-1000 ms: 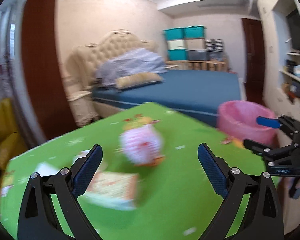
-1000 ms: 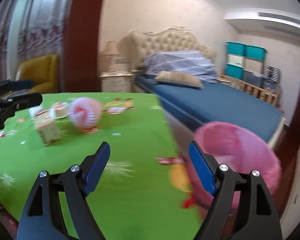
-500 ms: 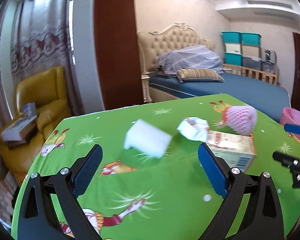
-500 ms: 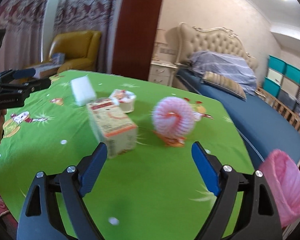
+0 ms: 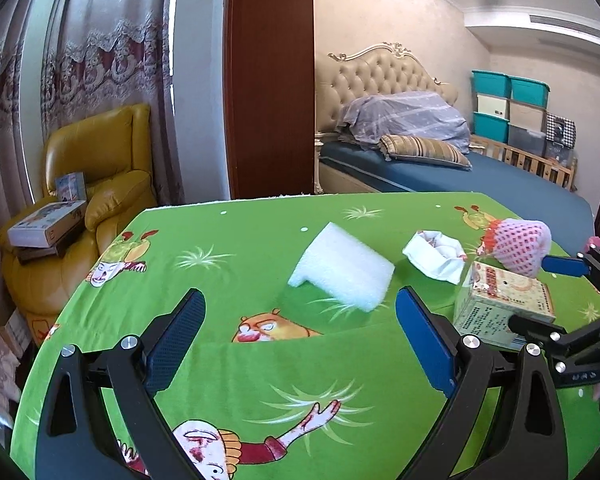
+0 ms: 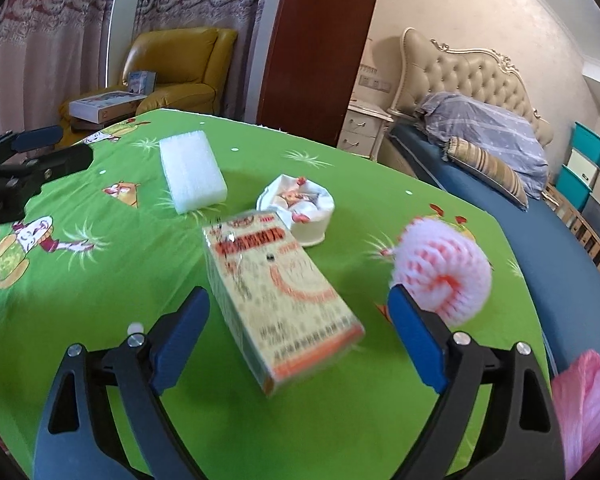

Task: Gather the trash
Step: 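Move both tools back over the table toward the paper box and foam, then close the right tool on the printed paper medicine box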

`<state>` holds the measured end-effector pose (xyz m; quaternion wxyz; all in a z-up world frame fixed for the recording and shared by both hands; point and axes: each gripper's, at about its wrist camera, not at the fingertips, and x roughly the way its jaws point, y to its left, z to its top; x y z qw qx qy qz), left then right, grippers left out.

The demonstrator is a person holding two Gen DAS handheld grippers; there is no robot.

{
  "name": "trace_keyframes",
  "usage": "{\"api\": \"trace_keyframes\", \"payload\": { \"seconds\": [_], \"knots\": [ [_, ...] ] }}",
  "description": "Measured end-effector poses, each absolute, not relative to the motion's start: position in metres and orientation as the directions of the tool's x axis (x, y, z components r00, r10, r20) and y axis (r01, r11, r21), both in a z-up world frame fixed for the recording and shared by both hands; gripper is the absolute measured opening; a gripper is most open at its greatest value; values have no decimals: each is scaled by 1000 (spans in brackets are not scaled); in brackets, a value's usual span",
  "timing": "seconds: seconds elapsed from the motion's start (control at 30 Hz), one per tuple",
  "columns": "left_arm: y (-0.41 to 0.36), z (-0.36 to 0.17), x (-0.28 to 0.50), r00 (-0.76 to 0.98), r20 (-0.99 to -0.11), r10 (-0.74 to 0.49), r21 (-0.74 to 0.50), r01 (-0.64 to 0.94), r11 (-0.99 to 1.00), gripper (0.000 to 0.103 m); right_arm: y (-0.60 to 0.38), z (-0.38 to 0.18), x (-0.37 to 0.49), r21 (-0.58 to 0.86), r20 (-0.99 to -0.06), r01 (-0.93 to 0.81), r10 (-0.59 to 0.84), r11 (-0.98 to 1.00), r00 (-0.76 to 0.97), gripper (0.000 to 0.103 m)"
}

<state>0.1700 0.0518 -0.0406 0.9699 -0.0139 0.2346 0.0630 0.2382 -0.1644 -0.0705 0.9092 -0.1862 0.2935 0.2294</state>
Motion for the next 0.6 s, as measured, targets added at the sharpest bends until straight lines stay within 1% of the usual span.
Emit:
{"api": "trace_keyframes", "payload": {
  "seconds": [0.3, 0.6],
  "knots": [
    [51, -48, 174, 873, -473, 117, 11, -127, 992, 90, -143, -81, 265, -164, -666, -557, 325, 814, 672, 89],
    [49, -48, 175, 871, -474, 132, 27, -136, 990, 90, -143, -83, 265, -163, -670, -559, 325, 813, 668, 88]
  ]
}}
